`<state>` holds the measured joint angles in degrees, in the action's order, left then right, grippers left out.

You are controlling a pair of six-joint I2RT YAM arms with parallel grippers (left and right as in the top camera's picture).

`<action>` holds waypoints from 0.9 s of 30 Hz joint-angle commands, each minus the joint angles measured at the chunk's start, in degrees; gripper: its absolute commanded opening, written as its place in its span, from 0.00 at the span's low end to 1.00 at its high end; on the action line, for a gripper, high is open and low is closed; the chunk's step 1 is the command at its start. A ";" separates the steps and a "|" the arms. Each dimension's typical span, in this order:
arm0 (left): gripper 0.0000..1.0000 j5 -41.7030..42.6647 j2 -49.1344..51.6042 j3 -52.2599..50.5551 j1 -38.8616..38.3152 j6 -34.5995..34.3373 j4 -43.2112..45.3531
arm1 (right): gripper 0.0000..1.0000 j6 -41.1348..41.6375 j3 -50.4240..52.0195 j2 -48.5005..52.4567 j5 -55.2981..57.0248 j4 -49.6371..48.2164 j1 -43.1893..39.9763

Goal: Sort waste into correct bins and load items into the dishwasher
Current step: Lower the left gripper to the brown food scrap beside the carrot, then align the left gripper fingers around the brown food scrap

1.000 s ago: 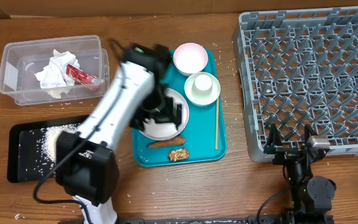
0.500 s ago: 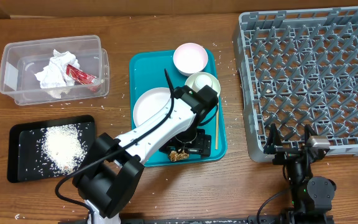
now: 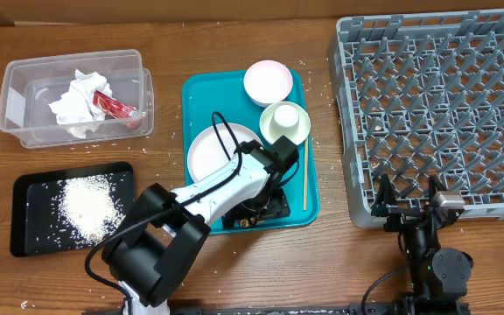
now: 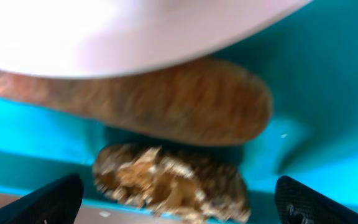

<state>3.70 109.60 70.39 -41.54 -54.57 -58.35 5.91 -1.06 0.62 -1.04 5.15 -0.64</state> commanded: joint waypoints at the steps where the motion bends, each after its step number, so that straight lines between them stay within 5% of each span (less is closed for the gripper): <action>1: 1.00 -1.42 -0.96 -0.85 0.31 -2.03 1.99 | 1.00 -0.35 0.59 -0.46 0.55 -0.33 0.31; 11: 1.00 -2.62 -0.96 -0.87 0.31 -2.29 3.72 | 1.00 -0.35 0.59 -0.46 0.55 -0.33 0.31; 14: 0.87 -2.58 -0.94 -0.92 0.31 -2.54 3.37 | 1.00 -0.35 0.59 -0.46 0.55 -0.33 0.31; 21: 0.84 -2.14 -0.94 -0.92 0.26 -2.91 2.05 | 1.00 -0.35 0.59 -0.46 0.55 -0.33 0.31; 27: 0.68 -1.53 -0.94 -0.92 0.26 -2.89 2.01 | 1.00 -0.35 0.59 -0.46 0.55 -0.33 0.31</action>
<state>2.15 109.60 70.08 -41.54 -56.93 -56.12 5.93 -1.06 0.62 -1.06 5.13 -0.64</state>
